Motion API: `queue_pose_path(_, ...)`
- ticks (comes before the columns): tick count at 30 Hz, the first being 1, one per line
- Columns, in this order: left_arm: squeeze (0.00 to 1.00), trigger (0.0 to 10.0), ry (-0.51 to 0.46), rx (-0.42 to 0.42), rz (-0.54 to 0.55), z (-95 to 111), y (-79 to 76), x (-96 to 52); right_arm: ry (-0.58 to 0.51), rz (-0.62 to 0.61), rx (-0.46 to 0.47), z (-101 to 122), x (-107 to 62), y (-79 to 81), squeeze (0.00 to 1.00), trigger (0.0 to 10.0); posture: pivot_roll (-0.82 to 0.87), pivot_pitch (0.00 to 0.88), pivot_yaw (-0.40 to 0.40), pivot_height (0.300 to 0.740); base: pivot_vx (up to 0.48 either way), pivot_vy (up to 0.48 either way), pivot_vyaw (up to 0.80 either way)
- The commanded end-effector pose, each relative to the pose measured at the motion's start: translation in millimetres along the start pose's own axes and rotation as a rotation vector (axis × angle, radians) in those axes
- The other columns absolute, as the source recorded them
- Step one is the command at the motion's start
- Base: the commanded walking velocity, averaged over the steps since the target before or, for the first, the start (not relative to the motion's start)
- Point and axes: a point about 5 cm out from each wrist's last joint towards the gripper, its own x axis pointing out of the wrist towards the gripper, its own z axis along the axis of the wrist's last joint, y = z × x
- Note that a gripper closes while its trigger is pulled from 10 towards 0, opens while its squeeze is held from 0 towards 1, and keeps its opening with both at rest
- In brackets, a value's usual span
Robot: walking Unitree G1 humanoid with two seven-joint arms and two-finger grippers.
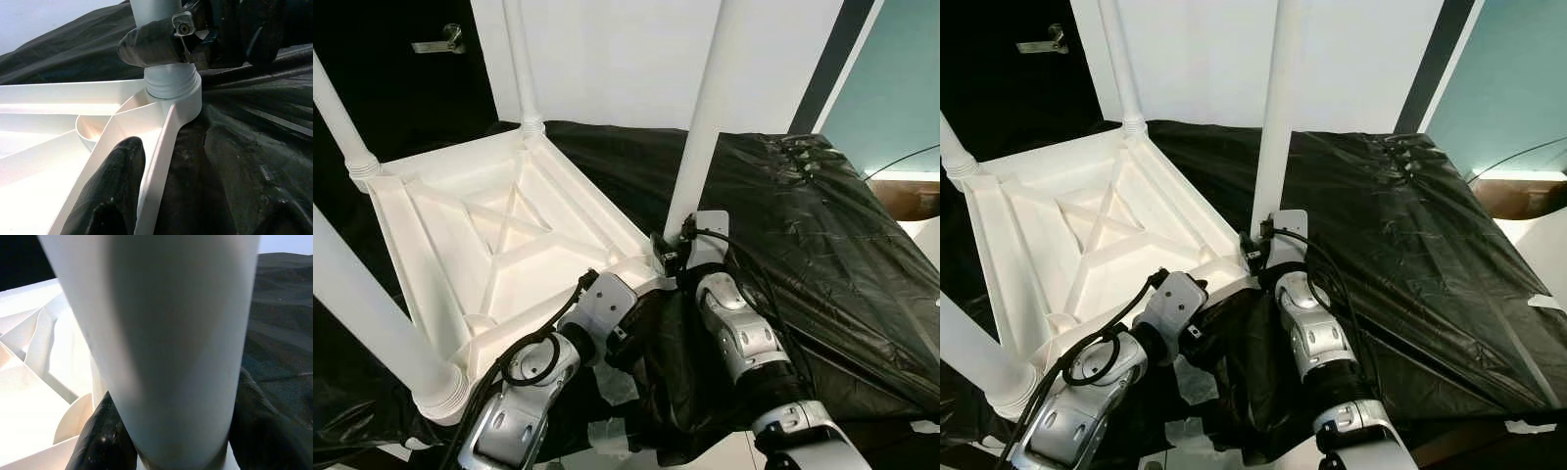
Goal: Building children table
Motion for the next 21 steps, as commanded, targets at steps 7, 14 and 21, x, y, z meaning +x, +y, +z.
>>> queue_pose_path(7,0.0,10.0,0.0,0.006,0.025,1.5,0.7,-0.3,0.058,-0.004,0.01,-10.4,-4.3,-1.1,1.0,10.0,0.14,0.014,-0.093,0.74,0.0,0.0,0.0)
queue_pose_path(14,0.0,10.0,0.0,0.006,0.03,1.6,0.7,-0.7,-0.01,0.068,0.007,3.2,-9.2,-14.4,1.0,10.0,0.13,0.014,-0.092,0.74,0.0,0.0,0.0)
queue_pose_path(21,0.0,10.0,0.001,0.008,0.028,1.5,3.5,-0.8,-0.039,0.22,-0.012,13.1,-10.0,-33.0,1.0,10.0,0.12,0.02,-0.079,0.74,0.0,0.0,0.0)
